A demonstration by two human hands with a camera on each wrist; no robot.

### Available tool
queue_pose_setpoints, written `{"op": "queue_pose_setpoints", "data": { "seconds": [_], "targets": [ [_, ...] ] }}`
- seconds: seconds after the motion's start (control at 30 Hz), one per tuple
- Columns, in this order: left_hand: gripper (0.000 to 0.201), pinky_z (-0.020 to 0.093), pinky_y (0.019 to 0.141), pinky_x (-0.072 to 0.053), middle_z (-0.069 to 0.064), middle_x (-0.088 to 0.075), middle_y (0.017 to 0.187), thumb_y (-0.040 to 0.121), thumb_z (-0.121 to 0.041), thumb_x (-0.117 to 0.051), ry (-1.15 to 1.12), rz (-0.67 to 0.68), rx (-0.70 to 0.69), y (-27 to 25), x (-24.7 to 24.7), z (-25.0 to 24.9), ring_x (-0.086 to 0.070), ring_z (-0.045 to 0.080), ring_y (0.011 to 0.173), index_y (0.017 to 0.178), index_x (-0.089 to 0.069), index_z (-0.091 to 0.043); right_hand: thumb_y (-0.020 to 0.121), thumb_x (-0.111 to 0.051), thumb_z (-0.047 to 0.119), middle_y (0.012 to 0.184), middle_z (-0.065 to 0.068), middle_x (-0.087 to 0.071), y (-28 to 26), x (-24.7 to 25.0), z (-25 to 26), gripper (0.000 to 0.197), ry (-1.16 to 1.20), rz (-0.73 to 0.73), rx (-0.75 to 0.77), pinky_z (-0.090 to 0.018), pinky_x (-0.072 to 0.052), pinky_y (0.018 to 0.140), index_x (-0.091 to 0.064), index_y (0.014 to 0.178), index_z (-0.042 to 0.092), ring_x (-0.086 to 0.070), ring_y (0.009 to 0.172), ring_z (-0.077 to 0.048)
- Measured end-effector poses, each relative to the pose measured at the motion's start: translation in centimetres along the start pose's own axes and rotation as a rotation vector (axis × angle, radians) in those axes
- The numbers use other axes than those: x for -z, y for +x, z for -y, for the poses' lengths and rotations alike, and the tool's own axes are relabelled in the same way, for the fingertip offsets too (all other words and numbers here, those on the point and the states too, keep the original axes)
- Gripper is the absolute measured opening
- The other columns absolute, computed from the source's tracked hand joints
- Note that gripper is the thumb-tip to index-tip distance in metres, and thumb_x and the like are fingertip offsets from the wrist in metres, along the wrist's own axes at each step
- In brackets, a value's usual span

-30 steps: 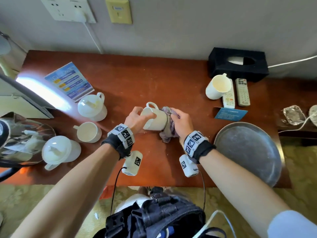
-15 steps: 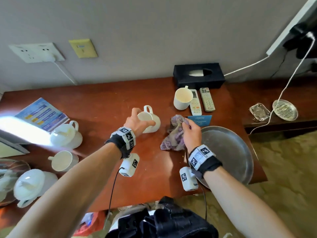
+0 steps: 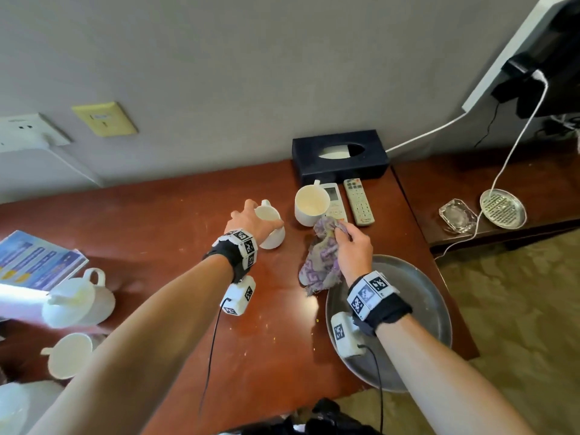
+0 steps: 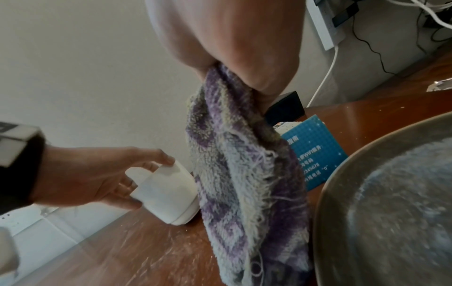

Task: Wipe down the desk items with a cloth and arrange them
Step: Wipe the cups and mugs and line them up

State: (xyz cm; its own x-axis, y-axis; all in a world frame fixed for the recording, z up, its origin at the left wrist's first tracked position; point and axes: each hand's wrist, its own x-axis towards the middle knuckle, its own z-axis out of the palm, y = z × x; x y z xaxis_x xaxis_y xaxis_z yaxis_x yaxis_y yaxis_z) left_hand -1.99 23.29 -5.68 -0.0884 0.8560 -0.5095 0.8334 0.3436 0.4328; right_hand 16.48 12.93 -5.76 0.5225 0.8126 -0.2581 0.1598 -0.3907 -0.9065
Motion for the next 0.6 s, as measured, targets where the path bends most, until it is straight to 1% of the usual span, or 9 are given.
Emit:
{"op": "queue_pose_setpoints", "data": {
  "seconds": [0.1,0.17,0.27,0.33,0.4,0.47,0.53,0.6],
  "targets": [
    [0.083,0.045,0.086,-0.054,0.014,-0.045,0.132,0.077,-0.060,-0.074,0.013,-0.022,-0.014,1.4,-0.1,-1.5,-0.058,0.038,0.110,0.143,-0.036,-0.027,0.102,-0.051,0.015,0.129,-0.003,-0.064,1.0,-0.2,0.1,0.031,-0.017,0.014,-0.011,-0.035,-0.046,0.107,-0.063,0.130,0.012,-0.057,0.121,-0.017],
    [0.084,0.046,0.089,-0.054,0.014,-0.043,0.134,0.077,-0.060,-0.074,0.023,-0.026,-0.030,2.1,-0.1,-2.2,-0.057,0.039,0.113,0.145,-0.035,-0.027,0.102,-0.051,0.015,0.130,-0.002,-0.064,1.4,-0.3,0.0,0.032,-0.019,0.029,-0.032,-0.035,-0.045,0.108,-0.063,0.131,0.013,-0.056,0.122,-0.016],
    [0.083,0.046,0.089,-0.054,0.013,-0.041,0.137,0.078,-0.057,-0.075,0.051,-0.019,-0.053,2.9,-0.1,-3.1,-0.056,0.039,0.115,0.145,-0.035,-0.027,0.102,-0.051,0.015,0.130,-0.002,-0.064,1.9,-0.2,0.0,0.031,-0.030,0.037,-0.032,-0.036,-0.045,0.109,-0.063,0.131,0.013,-0.056,0.122,-0.017],
    [0.083,0.047,0.091,-0.055,0.014,-0.040,0.138,0.079,-0.056,-0.075,0.078,-0.015,-0.063,3.4,-0.1,-3.5,-0.056,0.039,0.116,0.146,-0.035,-0.027,0.102,-0.051,0.015,0.129,-0.002,-0.063,2.2,-0.1,0.1,0.031,-0.034,0.032,-0.035,-0.036,-0.045,0.108,-0.063,0.131,0.013,-0.056,0.121,-0.016],
    [0.083,0.047,0.092,-0.055,0.013,-0.039,0.139,0.080,-0.055,-0.075,0.091,-0.018,-0.073,3.7,-0.2,-3.7,-0.056,0.039,0.117,0.146,-0.033,-0.028,0.102,-0.051,0.015,0.125,0.001,-0.063,2.4,0.2,0.2,0.031,-0.028,0.026,-0.044,-0.037,-0.045,0.108,-0.063,0.131,0.014,-0.055,0.120,-0.015],
    [0.083,0.044,0.090,-0.054,0.013,-0.038,0.140,0.081,-0.055,-0.074,0.101,-0.024,-0.081,3.9,-0.4,-3.9,-0.055,0.039,0.117,0.147,-0.032,-0.028,0.102,-0.051,0.014,0.121,0.005,-0.061,2.5,0.4,0.3,0.031,-0.024,0.023,-0.039,-0.039,-0.045,0.108,-0.063,0.131,0.015,-0.054,0.118,-0.013],
    [0.083,0.044,0.088,-0.053,0.014,-0.037,0.141,0.081,-0.056,-0.074,0.118,-0.027,-0.086,3.9,-0.4,-3.9,-0.056,0.038,0.117,0.147,-0.032,-0.028,0.102,-0.050,0.015,0.125,0.003,-0.062,2.6,0.6,0.2,0.031,-0.029,0.009,-0.034,-0.040,-0.045,0.109,-0.063,0.130,0.015,-0.054,0.119,-0.015],
    [0.086,0.046,0.089,-0.055,0.014,-0.037,0.141,0.080,-0.058,-0.073,0.119,-0.018,-0.080,3.7,-0.5,-3.8,-0.056,0.039,0.117,0.148,-0.030,-0.028,0.102,-0.050,0.017,0.128,-0.001,-0.063,2.3,0.9,0.0,0.031,-0.026,-0.005,-0.035,-0.042,-0.046,0.108,-0.064,0.129,0.017,-0.055,0.120,-0.017]
  ]
}}
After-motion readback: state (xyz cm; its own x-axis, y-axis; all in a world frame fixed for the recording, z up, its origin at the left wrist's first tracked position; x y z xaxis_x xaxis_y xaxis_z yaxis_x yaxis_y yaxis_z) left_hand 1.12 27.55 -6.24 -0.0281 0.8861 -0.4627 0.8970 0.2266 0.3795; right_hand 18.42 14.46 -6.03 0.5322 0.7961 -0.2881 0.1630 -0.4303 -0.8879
